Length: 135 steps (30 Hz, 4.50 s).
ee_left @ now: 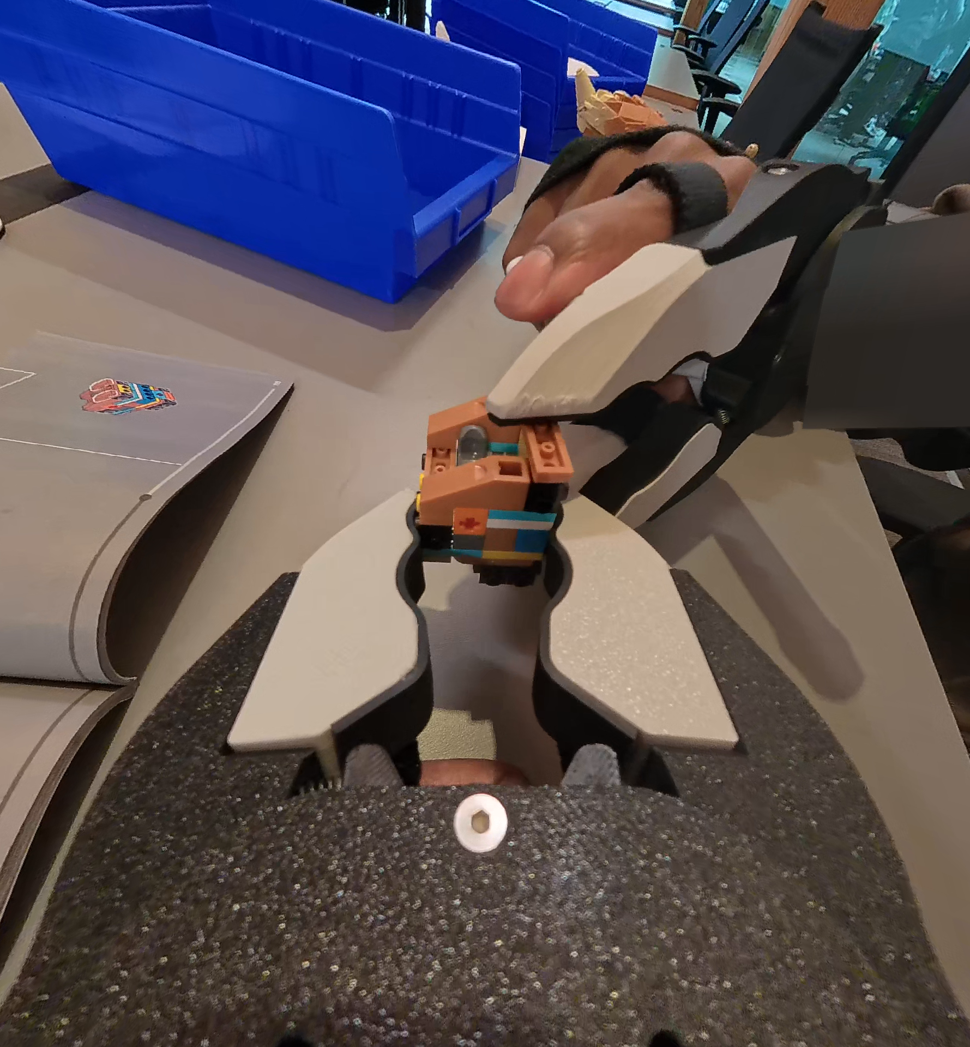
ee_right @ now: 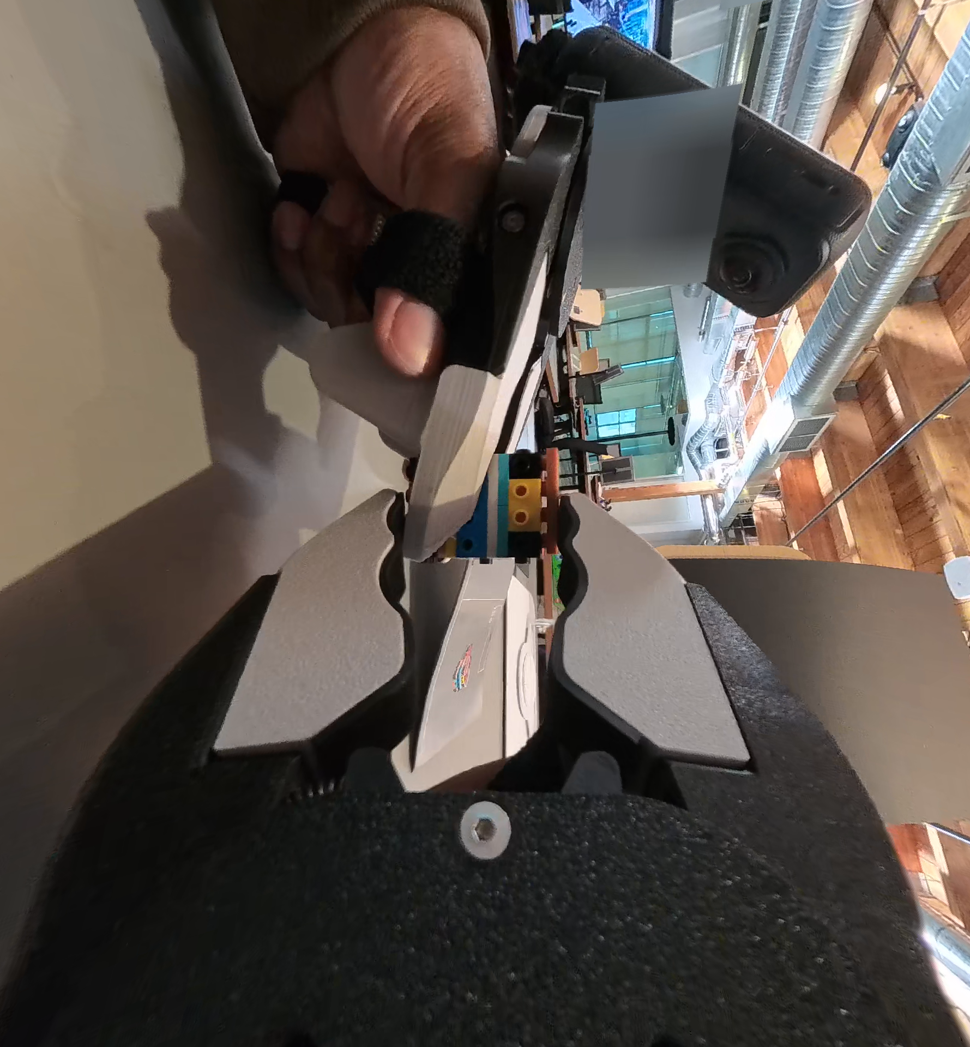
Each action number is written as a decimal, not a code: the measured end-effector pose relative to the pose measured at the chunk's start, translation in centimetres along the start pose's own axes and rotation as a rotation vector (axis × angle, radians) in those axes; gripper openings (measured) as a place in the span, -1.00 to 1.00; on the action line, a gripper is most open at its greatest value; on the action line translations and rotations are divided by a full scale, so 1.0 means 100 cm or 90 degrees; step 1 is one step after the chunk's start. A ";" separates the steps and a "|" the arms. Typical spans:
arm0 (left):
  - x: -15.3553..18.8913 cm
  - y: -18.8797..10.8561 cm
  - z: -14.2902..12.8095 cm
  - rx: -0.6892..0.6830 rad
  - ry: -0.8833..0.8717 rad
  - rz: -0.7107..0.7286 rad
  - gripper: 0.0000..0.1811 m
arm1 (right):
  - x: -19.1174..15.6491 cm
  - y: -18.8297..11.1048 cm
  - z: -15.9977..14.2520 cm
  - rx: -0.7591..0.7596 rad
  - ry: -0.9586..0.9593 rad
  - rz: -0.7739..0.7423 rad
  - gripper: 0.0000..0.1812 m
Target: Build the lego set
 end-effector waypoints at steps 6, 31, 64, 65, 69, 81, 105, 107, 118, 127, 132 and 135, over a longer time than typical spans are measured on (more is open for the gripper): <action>-0.001 -0.001 0.000 0.003 -0.002 0.011 -0.56 | 0.000 0.000 -0.001 -0.020 -0.025 -0.005 -0.43; -0.001 -0.001 0.000 0.000 0.006 0.021 -0.56 | 0.000 0.000 -0.002 -0.028 -0.042 -0.001 -0.44; -0.002 -0.001 -0.001 -0.001 -0.030 0.038 -0.56 | -0.002 0.004 0.003 -0.083 -0.104 0.006 -0.48; -0.002 -0.001 -0.001 0.001 -0.029 0.040 -0.56 | -0.002 0.004 0.003 -0.083 -0.107 0.002 -0.48; -0.004 -0.002 0.000 0.015 -0.027 0.038 -0.56 | -0.002 0.005 0.004 -0.088 -0.102 -0.017 -0.46; -0.006 -0.004 0.001 0.040 -0.048 0.019 -0.56 | 0.003 0.004 0.002 -0.058 -0.066 -0.065 -0.31; -0.006 -0.004 0.000 0.032 -0.071 0.014 -0.56 | -0.001 0.004 0.000 -0.055 -0.067 -0.041 -0.47; -0.007 -0.005 0.000 0.042 -0.078 0.009 -0.56 | -0.001 0.004 -0.001 -0.050 -0.051 -0.046 -0.46; -0.006 -0.004 0.000 0.030 -0.065 0.017 -0.56 | -0.001 0.006 0.004 -0.040 -0.037 -0.055 -0.20; 0.000 0.000 0.001 0.007 -0.053 0.014 -0.56 | -0.009 0.012 0.004 -0.042 -0.056 -0.075 -0.41; 0.000 0.000 0.001 -0.006 -0.065 0.007 -0.56 | -0.010 0.011 0.003 -0.036 -0.047 -0.058 -0.42; 0.000 0.000 0.000 -0.014 -0.066 0.006 -0.56 | -0.009 0.012 0.004 -0.042 -0.051 -0.048 -0.43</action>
Point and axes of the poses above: each gripper's, where its closed fingertips meet, y out along the fingers, z out of its top, x = y × z across the jaws, the point moved 10 cm from there along -y, back along the fingers, and after that the axes turned 7 degrees about y, right-handed, at the moved point
